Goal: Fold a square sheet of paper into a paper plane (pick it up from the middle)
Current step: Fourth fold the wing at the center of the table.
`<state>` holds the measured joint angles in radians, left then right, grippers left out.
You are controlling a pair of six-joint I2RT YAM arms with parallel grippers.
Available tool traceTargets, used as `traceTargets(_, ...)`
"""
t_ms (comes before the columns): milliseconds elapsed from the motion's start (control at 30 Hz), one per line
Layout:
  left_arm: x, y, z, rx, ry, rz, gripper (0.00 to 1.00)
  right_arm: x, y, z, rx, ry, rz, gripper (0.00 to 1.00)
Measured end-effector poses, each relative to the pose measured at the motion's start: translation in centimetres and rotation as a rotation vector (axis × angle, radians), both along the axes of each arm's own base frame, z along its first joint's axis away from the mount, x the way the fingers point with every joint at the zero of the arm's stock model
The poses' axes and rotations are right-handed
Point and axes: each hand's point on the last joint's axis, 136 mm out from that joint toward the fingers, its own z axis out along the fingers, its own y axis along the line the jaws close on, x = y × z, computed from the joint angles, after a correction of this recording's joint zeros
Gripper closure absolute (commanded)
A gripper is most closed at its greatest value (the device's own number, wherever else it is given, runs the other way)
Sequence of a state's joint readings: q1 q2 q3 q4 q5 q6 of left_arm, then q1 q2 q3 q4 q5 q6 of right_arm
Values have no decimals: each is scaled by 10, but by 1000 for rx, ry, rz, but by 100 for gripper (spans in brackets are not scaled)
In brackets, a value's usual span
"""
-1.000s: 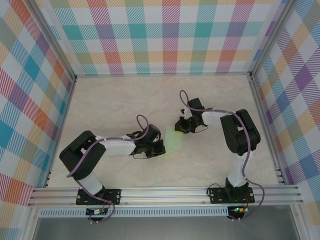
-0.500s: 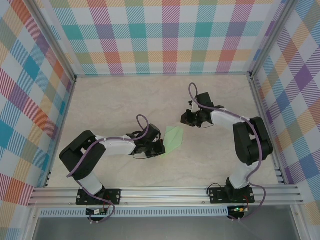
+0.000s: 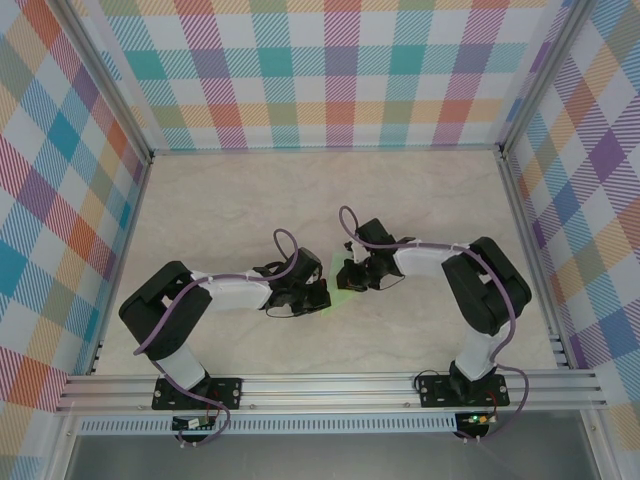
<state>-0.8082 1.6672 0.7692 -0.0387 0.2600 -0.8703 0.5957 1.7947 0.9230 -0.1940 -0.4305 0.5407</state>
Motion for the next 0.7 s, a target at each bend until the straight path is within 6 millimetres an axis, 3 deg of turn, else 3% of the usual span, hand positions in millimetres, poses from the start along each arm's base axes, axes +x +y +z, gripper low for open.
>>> traceTargets(300,-1,1,0,4,4,0,100,13,1,-4,-10,-1,-13,92)
traceTargets(700,-1,1,-1,5,5,0,100,40,-18,-5,16,23,-90,92)
